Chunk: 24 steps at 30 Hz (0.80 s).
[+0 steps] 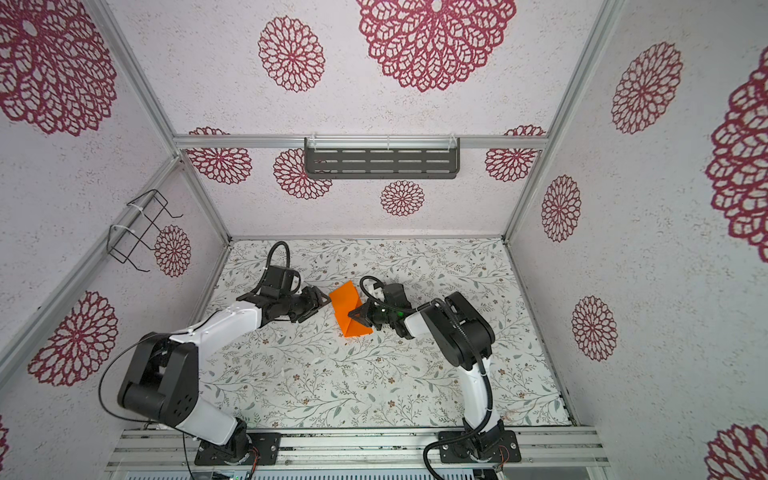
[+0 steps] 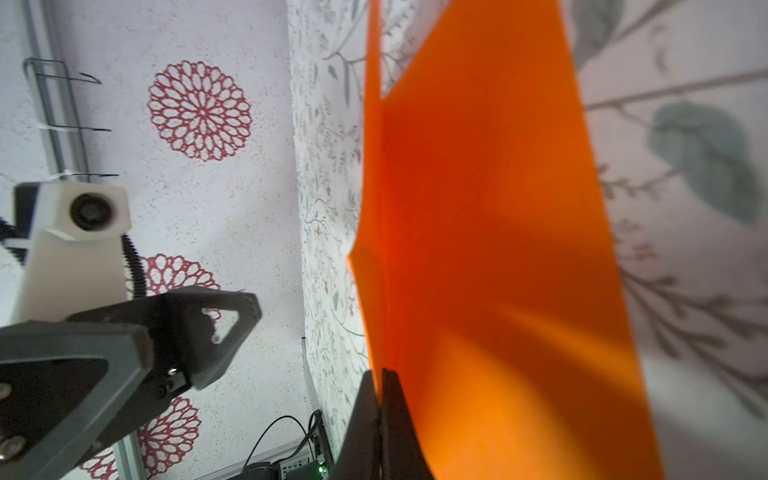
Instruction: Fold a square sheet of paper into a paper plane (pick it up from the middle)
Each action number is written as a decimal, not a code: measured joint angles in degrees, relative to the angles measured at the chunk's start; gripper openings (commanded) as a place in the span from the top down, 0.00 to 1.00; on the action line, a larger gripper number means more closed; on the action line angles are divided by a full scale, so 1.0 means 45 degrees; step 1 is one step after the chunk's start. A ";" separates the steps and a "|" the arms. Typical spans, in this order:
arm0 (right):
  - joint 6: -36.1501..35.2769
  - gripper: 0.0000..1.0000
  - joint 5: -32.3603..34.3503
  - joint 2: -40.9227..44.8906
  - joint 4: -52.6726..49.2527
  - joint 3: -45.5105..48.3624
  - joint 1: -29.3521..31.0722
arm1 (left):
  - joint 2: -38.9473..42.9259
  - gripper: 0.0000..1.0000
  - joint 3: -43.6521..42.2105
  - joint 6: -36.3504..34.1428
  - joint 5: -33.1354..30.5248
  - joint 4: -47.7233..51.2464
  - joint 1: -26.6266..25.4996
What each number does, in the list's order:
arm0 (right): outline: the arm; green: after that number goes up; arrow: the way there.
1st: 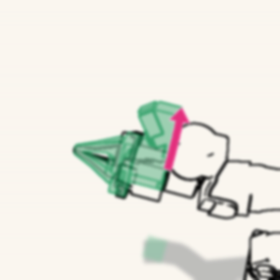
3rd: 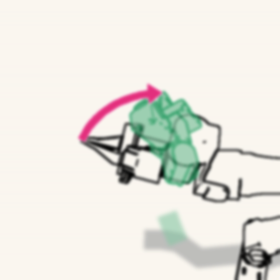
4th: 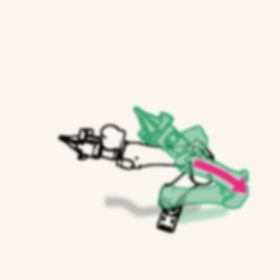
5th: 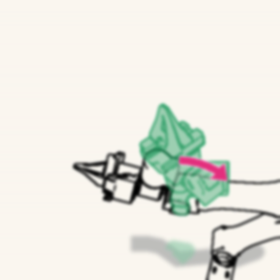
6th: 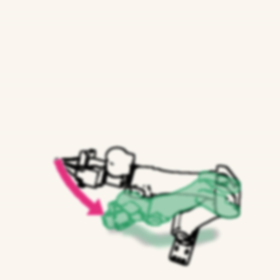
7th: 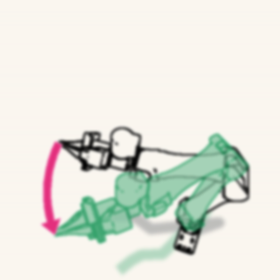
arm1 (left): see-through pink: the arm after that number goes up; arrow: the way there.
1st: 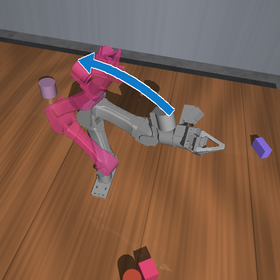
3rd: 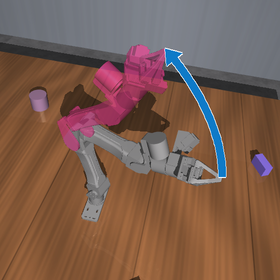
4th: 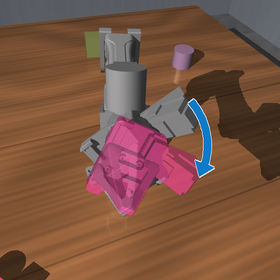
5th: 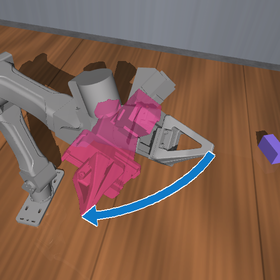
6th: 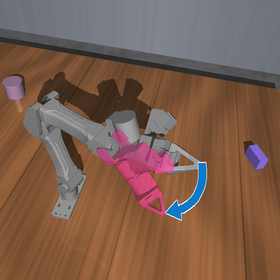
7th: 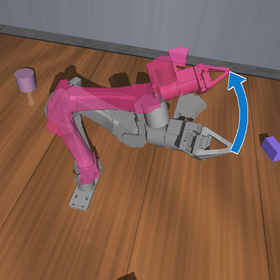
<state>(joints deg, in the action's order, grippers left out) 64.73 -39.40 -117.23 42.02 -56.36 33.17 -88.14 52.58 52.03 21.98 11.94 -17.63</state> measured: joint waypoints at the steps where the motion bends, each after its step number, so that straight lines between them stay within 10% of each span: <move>1: 0.0121 0.98 -0.0024 0.0170 0.0199 0.0000 0.0000 | 0.0287 0.19 -0.0408 0.0209 0.0199 -0.0413 0.0000; 14: 0.2059 0.97 -0.0495 0.1200 0.2229 -0.0189 -0.0005 | 0.1481 0.12 -0.3410 0.3084 0.2147 -0.7014 -0.0364; 24: 0.3410 0.96 -0.0714 0.1200 0.3376 -0.0189 -0.0029 | 0.0695 0.37 -0.3172 0.3876 0.2676 -0.8602 -0.0612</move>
<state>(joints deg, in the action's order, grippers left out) 80.07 -42.61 -111.83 57.21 -57.21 33.04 -85.01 38.30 69.47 34.02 -26.76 -20.38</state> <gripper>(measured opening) 0.057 0.687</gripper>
